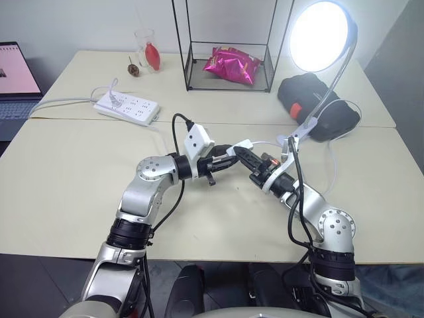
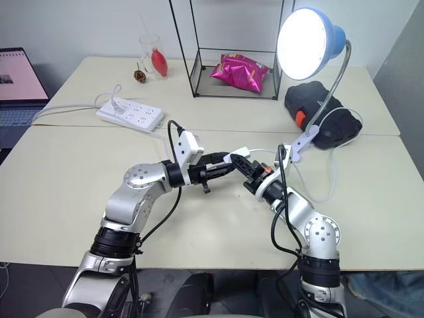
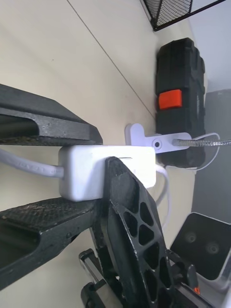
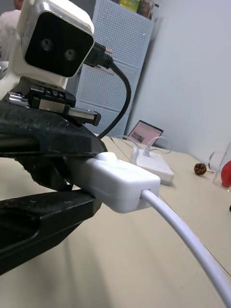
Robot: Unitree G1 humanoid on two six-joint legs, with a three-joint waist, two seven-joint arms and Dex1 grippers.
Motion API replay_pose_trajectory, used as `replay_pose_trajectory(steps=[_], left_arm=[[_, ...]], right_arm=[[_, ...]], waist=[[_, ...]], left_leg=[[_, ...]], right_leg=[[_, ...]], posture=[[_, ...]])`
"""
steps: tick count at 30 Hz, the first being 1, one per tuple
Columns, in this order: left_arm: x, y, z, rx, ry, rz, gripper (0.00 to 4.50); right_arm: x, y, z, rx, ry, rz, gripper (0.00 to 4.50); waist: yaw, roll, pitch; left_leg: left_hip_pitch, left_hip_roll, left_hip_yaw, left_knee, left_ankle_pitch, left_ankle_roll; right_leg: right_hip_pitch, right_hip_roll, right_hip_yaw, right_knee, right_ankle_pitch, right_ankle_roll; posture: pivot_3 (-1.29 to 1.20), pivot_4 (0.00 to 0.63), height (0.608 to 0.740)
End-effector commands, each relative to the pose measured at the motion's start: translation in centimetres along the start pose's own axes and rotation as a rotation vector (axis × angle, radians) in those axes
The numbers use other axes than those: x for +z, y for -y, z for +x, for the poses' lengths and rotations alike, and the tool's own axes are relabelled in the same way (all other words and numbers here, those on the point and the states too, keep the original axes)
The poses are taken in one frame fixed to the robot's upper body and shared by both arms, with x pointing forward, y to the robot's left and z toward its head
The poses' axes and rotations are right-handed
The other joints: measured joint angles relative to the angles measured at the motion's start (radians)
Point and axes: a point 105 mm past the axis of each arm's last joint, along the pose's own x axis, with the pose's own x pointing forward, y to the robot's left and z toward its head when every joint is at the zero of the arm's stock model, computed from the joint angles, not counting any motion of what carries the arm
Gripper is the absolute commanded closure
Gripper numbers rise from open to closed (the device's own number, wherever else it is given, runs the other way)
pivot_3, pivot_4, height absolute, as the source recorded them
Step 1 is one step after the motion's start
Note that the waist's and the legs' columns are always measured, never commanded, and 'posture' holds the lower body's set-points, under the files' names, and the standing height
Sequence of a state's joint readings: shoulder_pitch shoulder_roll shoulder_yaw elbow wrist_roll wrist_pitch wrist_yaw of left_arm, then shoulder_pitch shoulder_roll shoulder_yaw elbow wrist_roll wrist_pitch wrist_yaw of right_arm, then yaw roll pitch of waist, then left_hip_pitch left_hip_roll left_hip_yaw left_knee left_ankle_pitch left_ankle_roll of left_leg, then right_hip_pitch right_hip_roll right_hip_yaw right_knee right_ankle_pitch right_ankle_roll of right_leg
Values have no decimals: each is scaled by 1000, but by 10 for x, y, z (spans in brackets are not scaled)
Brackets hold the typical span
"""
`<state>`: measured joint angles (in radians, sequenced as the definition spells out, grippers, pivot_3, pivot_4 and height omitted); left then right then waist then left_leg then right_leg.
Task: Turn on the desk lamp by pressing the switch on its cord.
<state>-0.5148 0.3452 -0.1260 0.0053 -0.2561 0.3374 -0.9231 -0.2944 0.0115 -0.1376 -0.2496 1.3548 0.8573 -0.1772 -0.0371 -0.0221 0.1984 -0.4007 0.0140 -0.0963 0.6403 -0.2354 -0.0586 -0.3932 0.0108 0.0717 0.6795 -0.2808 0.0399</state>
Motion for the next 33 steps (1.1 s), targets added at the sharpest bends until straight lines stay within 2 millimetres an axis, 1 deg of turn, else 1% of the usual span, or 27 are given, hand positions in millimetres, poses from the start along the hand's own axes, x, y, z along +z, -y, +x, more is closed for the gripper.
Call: replay_pose_trajectory(steps=[1,11,13,14,17,19,20,24,27,28,31,33], left_arm=[[11,4,0,-11,26,47,3397],[11,3,1,-2,29,46,3397],[11,3,1,3,30,47,3397],[11,2,1,5,31,47,3397],[11,1,3,12,33,47,3397],[10,1,4,17,33,47,3397],[10,0,5,22,33,48,3398],[6,-2,7,41,22,56,3398],[0,-5,8,55,7,68,3398],[-2,-6,8,59,-2,76,3398],[-12,-9,8,74,-36,97,3398],[-22,-10,8,71,-70,101,3398]], right_arm=[[8,-7,0,21,32,-7,3927],[11,-11,-1,50,42,-6,3935],[10,-12,-2,59,37,-10,3233],[10,-12,-2,62,34,-13,3129],[9,-11,-6,64,23,-27,2494],[9,-11,-10,64,15,-40,1963],[9,-10,-12,63,12,-47,1795],[12,-8,-25,51,-8,-98,867],[10,-2,-40,-10,-92,-350,183],[8,-2,-46,-19,-129,-451,41],[7,-8,-58,-4,-210,-691,0],[8,-16,-63,38,-256,-834,0]], waist=[[0,0,0],[-1,0,0],[-1,0,0],[-1,0,0],[-1,0,0],[-1,0,0],[-1,0,0],[-1,0,0],[2,1,1],[3,1,1],[4,1,0],[2,1,1]], left_leg=[[0,0,0,0,0,0],[-1,0,0,-1,0,0],[-1,0,0,-1,0,0],[-1,0,0,-1,0,0],[-1,0,0,-1,0,0],[-1,0,0,-1,0,0],[-1,0,0,-1,0,0],[-1,0,0,-1,0,0],[-1,0,0,-1,0,0],[-1,-1,0,-1,0,0],[-2,-1,1,-1,0,0],[-1,0,1,-1,0,0]], right_leg=[[0,0,0,0,0,0],[-1,0,0,0,0,0],[-1,0,0,0,0,0],[-1,0,0,0,0,0],[-2,0,0,0,0,0],[-2,0,0,0,0,0],[-2,0,0,0,0,0],[-2,0,0,0,0,0],[-2,0,0,0,0,0],[-2,-1,0,0,0,0],[-2,-1,1,-1,-1,0],[-2,0,0,-1,-1,0]], posture=[[0,150,740],[0,150,740],[0,150,740],[0,150,740],[0,150,740],[0,150,740],[0,150,740],[0,150,740],[0,150,740],[0,150,740],[0,150,740],[0,150,740]])
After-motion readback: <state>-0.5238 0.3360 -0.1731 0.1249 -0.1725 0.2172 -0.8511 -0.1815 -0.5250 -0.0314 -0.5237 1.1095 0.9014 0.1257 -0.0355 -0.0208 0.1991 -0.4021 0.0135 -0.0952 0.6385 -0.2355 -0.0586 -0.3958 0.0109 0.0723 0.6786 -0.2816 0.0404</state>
